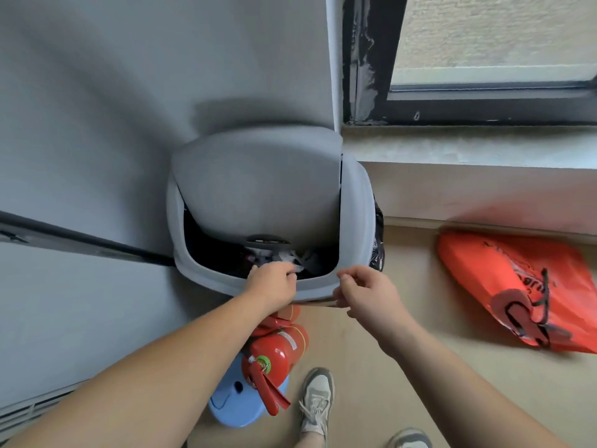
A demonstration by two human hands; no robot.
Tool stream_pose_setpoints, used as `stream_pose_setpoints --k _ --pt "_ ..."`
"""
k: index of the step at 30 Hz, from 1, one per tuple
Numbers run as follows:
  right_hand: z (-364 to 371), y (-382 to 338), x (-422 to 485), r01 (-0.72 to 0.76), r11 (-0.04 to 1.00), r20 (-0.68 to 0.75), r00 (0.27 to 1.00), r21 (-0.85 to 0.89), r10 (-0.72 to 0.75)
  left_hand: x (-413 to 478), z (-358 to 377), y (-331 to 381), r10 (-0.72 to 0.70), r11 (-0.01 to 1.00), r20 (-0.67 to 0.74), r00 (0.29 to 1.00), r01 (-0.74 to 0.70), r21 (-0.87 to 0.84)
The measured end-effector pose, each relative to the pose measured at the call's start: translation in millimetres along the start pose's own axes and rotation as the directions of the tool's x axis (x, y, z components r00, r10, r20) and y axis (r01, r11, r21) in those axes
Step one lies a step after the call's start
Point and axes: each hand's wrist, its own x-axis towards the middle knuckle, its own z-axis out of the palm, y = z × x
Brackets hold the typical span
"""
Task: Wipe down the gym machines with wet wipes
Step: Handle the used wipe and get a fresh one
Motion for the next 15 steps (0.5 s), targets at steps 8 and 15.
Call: stream_pose_setpoints --k 8,15 --pt "-148 -41 -34 0.007 0.997 -0.213 0.977 -0.079 -0.023 -49 -50 161 0.255 0.926 -0.108 0.961 -0.275 -0.257" --pt "-361 -37 -91 0.022 0.974 -0.396 0.912 -0.224 -0.112 -100 -37 380 0.524 0.778 -0.082 0.848 -0.516 -0.358"
